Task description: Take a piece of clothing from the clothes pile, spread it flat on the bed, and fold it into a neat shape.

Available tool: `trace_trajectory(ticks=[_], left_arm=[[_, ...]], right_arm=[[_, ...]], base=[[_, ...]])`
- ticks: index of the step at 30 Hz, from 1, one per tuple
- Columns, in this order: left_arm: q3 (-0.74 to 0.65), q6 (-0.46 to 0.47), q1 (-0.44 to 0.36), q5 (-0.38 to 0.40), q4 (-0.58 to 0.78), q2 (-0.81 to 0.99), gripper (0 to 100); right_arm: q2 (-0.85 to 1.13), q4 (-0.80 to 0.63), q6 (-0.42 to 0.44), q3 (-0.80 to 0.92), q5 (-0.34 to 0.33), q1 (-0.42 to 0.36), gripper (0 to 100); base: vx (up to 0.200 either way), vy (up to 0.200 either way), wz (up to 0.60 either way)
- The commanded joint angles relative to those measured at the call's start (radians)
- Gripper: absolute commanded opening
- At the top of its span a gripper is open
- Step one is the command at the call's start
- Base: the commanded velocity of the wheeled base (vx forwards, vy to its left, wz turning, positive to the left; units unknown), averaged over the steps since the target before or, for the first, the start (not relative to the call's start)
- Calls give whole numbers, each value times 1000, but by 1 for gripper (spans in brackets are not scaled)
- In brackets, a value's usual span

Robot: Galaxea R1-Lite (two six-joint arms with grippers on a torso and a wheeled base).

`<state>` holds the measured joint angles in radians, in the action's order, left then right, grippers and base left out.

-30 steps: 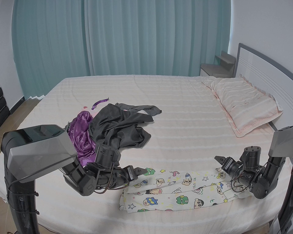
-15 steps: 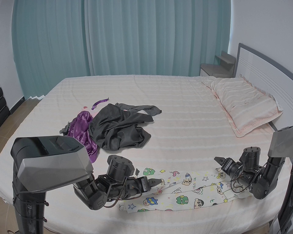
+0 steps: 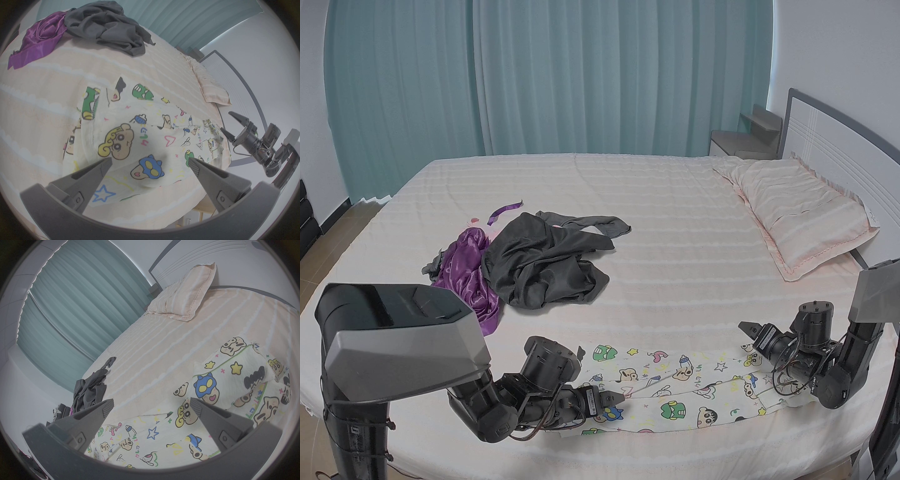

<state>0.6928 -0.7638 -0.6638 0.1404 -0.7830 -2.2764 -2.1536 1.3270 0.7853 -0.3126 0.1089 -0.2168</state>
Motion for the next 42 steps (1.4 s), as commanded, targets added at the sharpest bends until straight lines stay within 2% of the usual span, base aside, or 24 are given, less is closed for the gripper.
trace_trajectory(ticks=[1,9,16,23,42], left_arm=[[10,-6,18,-2,-2,48,100],[67,-6,102,-2,-2,89,100],[157,1,145,-7,-2,-29,100],[172,77,118,-16,-2,-87,100],[122,107,81,-48,8,-81,100]], right_arm=[[0,0,0,0,2,1,100],[0,0,0,0,2,1,100],[0,0,0,-2,2,1,100],[-3,0,0,-3,2,2,100],[-12,0,0,-5,3,1,100]], base=[[0,0,0],[0,0,0],[0,0,0],[0,0,0],[0,0,0]])
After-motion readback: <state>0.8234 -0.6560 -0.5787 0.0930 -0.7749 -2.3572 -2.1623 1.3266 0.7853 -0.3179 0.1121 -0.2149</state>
